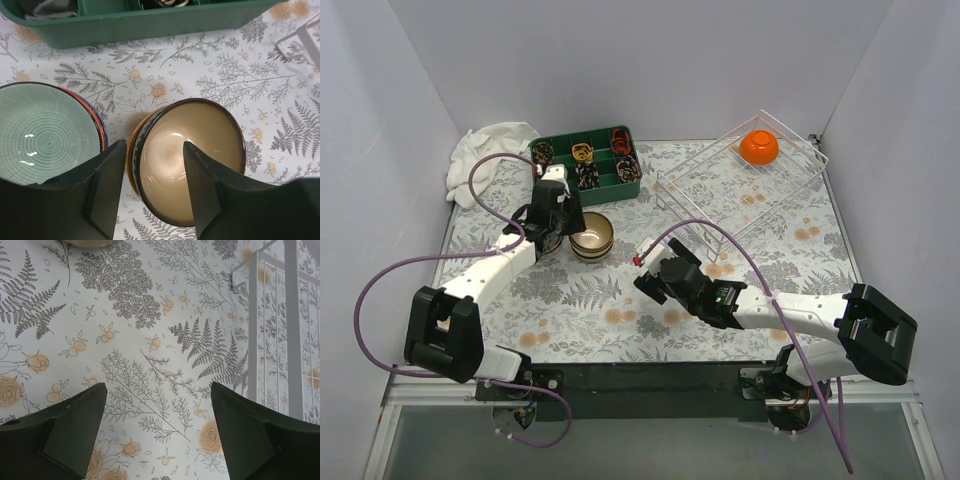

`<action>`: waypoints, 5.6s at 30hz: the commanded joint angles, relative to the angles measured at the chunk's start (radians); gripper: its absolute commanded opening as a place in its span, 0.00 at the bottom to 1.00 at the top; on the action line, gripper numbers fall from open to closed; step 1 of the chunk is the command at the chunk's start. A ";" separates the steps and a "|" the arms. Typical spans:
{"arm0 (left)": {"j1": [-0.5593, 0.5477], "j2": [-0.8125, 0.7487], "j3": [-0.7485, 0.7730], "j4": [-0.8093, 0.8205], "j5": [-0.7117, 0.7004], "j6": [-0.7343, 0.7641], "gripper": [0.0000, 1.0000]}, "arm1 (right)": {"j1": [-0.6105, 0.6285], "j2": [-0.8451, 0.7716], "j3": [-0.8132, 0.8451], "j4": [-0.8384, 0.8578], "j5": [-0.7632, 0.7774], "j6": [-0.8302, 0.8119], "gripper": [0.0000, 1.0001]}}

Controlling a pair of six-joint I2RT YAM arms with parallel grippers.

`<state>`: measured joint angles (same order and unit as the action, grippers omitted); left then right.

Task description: Unload the bowls from the dish rack

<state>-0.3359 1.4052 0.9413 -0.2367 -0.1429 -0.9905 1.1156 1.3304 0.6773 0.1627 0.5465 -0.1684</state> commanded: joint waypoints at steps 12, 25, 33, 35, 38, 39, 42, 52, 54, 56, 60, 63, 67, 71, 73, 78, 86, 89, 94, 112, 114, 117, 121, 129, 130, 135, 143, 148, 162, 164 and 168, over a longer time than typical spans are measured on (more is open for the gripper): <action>0.023 -0.111 -0.055 0.103 0.224 -0.091 0.46 | -0.049 -0.039 0.059 -0.029 0.030 0.024 0.92; 0.067 0.024 -0.019 0.031 0.267 -0.143 0.46 | -0.096 -0.056 0.033 -0.029 0.000 0.087 0.91; 0.067 -0.076 -0.029 0.059 0.278 -0.119 0.48 | -0.146 -0.071 0.091 -0.035 -0.008 0.078 0.91; 0.067 -0.103 -0.030 0.060 0.275 -0.102 0.50 | -0.169 -0.071 0.122 -0.037 -0.005 0.078 0.91; 0.067 -0.156 -0.036 0.065 0.255 -0.077 0.51 | -0.230 -0.065 0.169 -0.038 0.024 0.076 0.92; 0.067 -0.178 -0.036 0.066 0.244 -0.071 0.52 | -0.273 -0.062 0.185 -0.037 0.038 0.078 0.92; 0.067 -0.209 -0.042 0.068 0.230 -0.054 0.54 | -0.394 -0.050 0.240 -0.035 0.030 0.114 0.93; 0.067 -0.334 -0.065 0.068 0.115 -0.007 0.69 | -0.812 0.099 0.429 -0.037 -0.157 0.338 0.93; 0.067 -0.363 -0.075 0.070 0.079 -0.004 0.76 | -0.888 0.168 0.481 -0.038 -0.196 0.383 0.95; 0.067 -0.379 -0.082 0.069 0.056 0.000 0.84 | -0.939 0.249 0.524 -0.046 -0.233 0.455 0.95; 0.066 -0.396 -0.090 0.070 -0.004 0.006 0.98 | -1.045 0.366 0.617 -0.049 -0.315 0.546 0.96; 0.066 -0.382 -0.088 0.062 -0.007 0.019 0.98 | -1.091 0.455 0.694 -0.048 -0.347 0.609 0.96; 0.066 -0.365 -0.081 0.053 -0.010 0.024 0.98 | -1.105 0.550 0.778 -0.032 -0.336 0.656 0.98; 0.066 -0.354 -0.078 0.048 -0.017 0.030 0.98 | -1.139 0.671 0.890 -0.032 -0.344 0.728 0.99; 0.067 -0.350 -0.078 0.047 -0.017 0.032 0.98 | -1.143 0.707 0.916 -0.031 -0.346 0.795 0.99; 0.066 -0.338 -0.075 0.045 -0.020 0.033 0.98 | -1.149 0.782 0.950 -0.005 -0.290 0.937 0.99; 0.064 -0.331 -0.073 0.042 -0.023 0.041 0.98 | -1.149 0.849 0.941 0.089 -0.267 1.098 0.99; 0.061 -0.328 -0.073 0.042 -0.021 0.039 0.98 | -1.149 0.854 0.909 0.147 -0.244 1.147 0.99; 0.058 -0.331 -0.072 0.042 -0.018 0.041 0.98 | -1.149 0.872 0.900 0.225 -0.275 1.172 0.99; 0.051 -0.333 -0.076 0.042 -0.012 0.046 0.98 | -1.149 0.957 0.903 0.230 -0.278 1.297 0.99; 0.051 -0.333 -0.078 0.043 -0.009 0.046 0.98 | -1.149 0.969 0.909 0.230 -0.280 1.311 0.98; 0.051 -0.333 -0.078 0.045 -0.004 0.046 0.98 | -1.149 0.989 0.918 0.230 -0.284 1.330 0.99; 0.051 -0.331 -0.079 0.048 0.000 0.047 0.98 | -1.154 1.003 0.915 0.230 -0.290 1.362 0.99; 0.049 -0.334 -0.081 0.054 0.009 0.049 0.98 | -1.156 0.997 0.903 0.232 -0.298 1.386 0.75; 0.051 -0.333 -0.082 0.054 0.009 0.050 0.98 | -1.156 0.989 0.898 0.235 -0.298 1.389 0.70; 0.049 -0.339 -0.085 0.057 0.019 0.049 0.98 | -1.157 0.929 0.828 0.291 -0.309 1.389 0.57; 0.049 -0.359 -0.091 0.068 0.025 0.050 0.98 | -1.168 0.819 0.694 0.371 -0.364 1.393 0.51; 0.049 -0.376 -0.098 0.076 0.028 0.050 0.98 | -1.172 0.741 0.651 0.386 -0.411 1.345 0.48; 0.049 -0.399 -0.101 0.082 0.045 0.050 0.98 | -1.174 0.561 0.547 0.385 -0.574 1.149 0.45; 0.049 -0.397 -0.102 0.085 0.046 0.049 0.98 | -1.174 0.540 0.530 0.385 -0.585 1.121 0.45; 0.049 -0.393 -0.102 0.085 0.055 0.049 0.98 | -1.174 0.474 0.505 0.383 -0.654 1.048 0.45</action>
<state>-0.2836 1.0359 0.8455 -0.1711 -0.1040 -0.9565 -0.0528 1.9064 1.1954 0.4870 -0.0231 0.9710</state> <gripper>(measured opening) 0.982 0.724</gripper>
